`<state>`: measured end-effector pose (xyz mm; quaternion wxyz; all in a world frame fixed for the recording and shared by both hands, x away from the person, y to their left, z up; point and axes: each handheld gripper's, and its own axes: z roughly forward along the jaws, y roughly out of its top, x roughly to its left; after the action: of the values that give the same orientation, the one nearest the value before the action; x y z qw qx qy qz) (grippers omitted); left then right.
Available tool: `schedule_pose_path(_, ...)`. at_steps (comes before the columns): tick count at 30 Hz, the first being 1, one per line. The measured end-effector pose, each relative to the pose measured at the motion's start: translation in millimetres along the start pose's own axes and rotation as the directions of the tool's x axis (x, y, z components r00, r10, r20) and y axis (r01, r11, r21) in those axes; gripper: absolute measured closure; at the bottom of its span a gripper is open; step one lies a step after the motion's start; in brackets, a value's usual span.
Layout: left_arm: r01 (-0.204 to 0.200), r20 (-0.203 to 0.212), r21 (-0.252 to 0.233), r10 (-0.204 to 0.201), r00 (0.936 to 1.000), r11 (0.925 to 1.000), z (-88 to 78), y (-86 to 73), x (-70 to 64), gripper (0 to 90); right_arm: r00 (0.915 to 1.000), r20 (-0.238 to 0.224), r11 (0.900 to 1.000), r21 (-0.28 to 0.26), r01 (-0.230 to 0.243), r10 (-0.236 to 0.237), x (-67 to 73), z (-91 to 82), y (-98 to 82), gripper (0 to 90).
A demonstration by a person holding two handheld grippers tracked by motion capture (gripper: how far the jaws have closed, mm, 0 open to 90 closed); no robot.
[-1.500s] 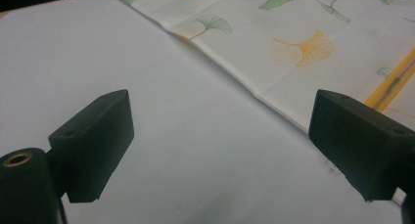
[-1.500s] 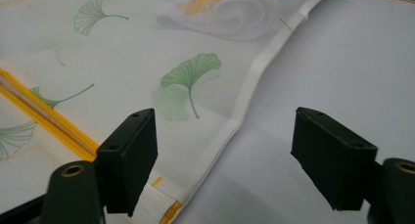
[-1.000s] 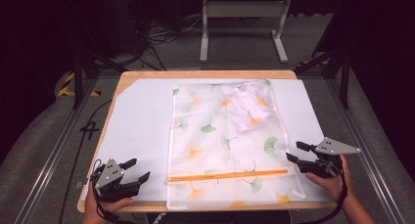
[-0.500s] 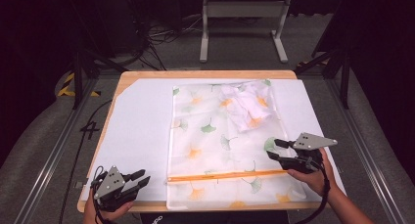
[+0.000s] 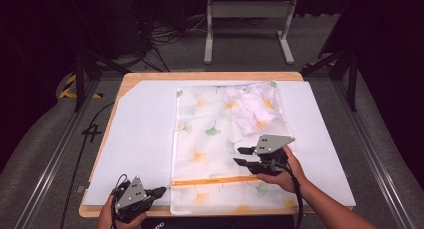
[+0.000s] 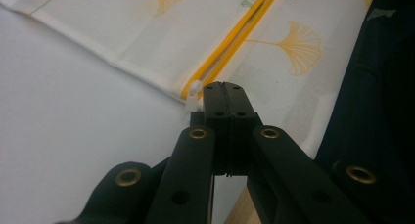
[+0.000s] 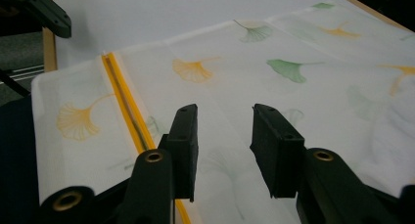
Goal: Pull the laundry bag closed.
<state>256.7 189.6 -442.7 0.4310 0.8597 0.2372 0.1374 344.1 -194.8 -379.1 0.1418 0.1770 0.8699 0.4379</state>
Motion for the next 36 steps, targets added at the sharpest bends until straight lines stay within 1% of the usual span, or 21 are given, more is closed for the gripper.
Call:
schedule_pose_path(1,-0.008,0.016,0.008,0.008,0.9998,0.9999,2.8,1.2,-3.3,90.0,0.9999,-0.015,1.000,0.008,0.009,-0.009,2.5,7.8,4.8,63.4)
schedule_pose_path(2,-0.027,0.019,0.021,0.026,0.9995,0.9994,5.3,2.4,-5.9,90.0,0.9992,-0.033,1.000,0.020,0.021,-0.020,5.7,16.0,9.5,64.0)
schedule_pose_path(4,-0.025,0.037,0.030,0.024,0.9990,0.9993,10.6,3.4,-7.8,90.0,0.9980,-0.046,0.998,0.036,0.046,-0.044,10.7,28.2,15.8,65.0)
schedule_pose_path(5,-0.040,0.042,0.053,0.038,0.9984,0.9978,15.1,3.9,-9.6,90.0,0.9969,-0.056,0.997,0.046,0.059,-0.056,13.3,35.2,19.1,66.3)
schedule_pose_path(6,-0.041,0.044,0.059,0.038,0.9983,0.9974,17.5,3.8,-9.9,90.0,0.9947,-0.072,0.995,0.058,0.077,-0.073,17.6,45.2,23.9,66.6)
schedule_pose_path(7,-0.040,0.045,0.064,0.037,0.9983,0.9972,18.8,3.8,-9.6,90.0,0.9933,-0.080,0.994,0.062,0.088,-0.083,20.5,51.3,26.9,66.8)
schedule_pose_path(9,-0.042,0.050,0.073,0.038,0.9980,0.9965,22.0,3.9,-9.4,90.0,0.9893,-0.114,0.993,0.064,0.099,-0.091,25.7,61.3,32.2,68.9)
schedule_pose_path(11,-0.050,0.051,0.084,0.045,0.9976,0.9952,24.3,4.7,-10.4,90.0,0.9854,-0.135,0.991,0.068,0.114,-0.104,31.8,71.3,37.3,69.1)
schedule_pose_path(13,-0.054,0.055,0.080,0.049,0.9973,0.9954,25.4,4.8,-10.0,90.0,0.9802,-0.161,0.990,0.069,0.127,-0.114,38.2,82.0,43.2,70.5)
schedule_pose_path(14,-0.052,0.051,0.082,0.048,0.9976,0.9953,25.7,4.6,-10.0,90.0,0.9762,-0.179,0.988,0.068,0.137,-0.123,42.5,88.4,46.8,70.7)
schedule_pose_path(19,-0.055,0.054,0.101,0.050,0.9973,0.9933,28.2,1.8,-9.5,90.0,0.9617,-0.234,0.983,0.079,0.166,-0.143,58.1,111.5,58.7,70.7)
schedule_pose_path(21,-0.058,0.056,0.096,0.053,0.9970,0.9937,27.7,1.0,-9.2,90.0,0.9556,-0.259,0.982,0.083,0.168,-0.141,63.8,120.9,62.6,70.2)
schedule_pose_path(23,-0.056,0.055,0.091,0.051,0.9972,0.9943,26.8,-0.2,-8.1,90.0,0.9476,-0.280,0.980,0.082,0.183,-0.154,71.4,130.4,66.6,69.1)
schedule_pose_path(25,-0.057,0.053,0.090,0.052,0.9972,0.9943,25.6,-1.2,-7.8,90.0,0.9421,-0.293,0.977,0.084,0.195,-0.163,78.2,137.1,69.4,68.5)
schedule_pose_path(27,-0.052,0.053,0.089,0.048,0.9975,0.9947,24.7,-2.3,-7.5,90.0,0.9375,-0.308,0.976,0.089,0.197,-0.161,82.6,142.8,70.7,67.7)
schedule_pose_path(29,-0.050,0.053,0.086,0.046,0.9976,0.9950,24.5,-2.9,-7.5,90.0,0.9321,-0.324,0.974,0.102,0.205,-0.162,86.6,150.1,70.8,67.2)
schedule_pose_path(30,-0.050,0.053,0.086,0.045,0.9976,0.9951,24.5,-3.0,-7.6,90.0,0.9296,-0.330,0.971,0.114,0.212,-0.164,88.3,154.3,70.5,66.8)
schedule_pose_path(32,-0.047,0.056,0.084,0.042,0.9975,0.9954,24.6,-3.3,-7.5,90.0,0.9298,-0.329,0.966,0.136,0.219,-0.164,89.7,159.3,70.3,65.4)
schedule_pose_path(33,-0.046,0.058,0.084,0.041,0.9975,0.9954,24.7,-3.4,-7.3,90.0,0.9300,-0.333,0.967,0.142,0.213,-0.156,89.5,162.2,70.5,65.3)
schedule_pose_path(35,-0.047,0.059,0.084,0.042,0.9974,0.9954,24.8,-3.5,-7.2,90.0,0.9280,-0.335,0.965,0.143,0.220,-0.162,89.0,166.6,71.2,65.1)
schedule_pose_path(36,-0.048,0.060,0.084,0.043,0.9973,0.9953,24.8,-3.5,-7.0,90.0,0.9304,-0.329,0.963,0.153,0.222,-0.162,90.2,168.7,71.6,64.5)
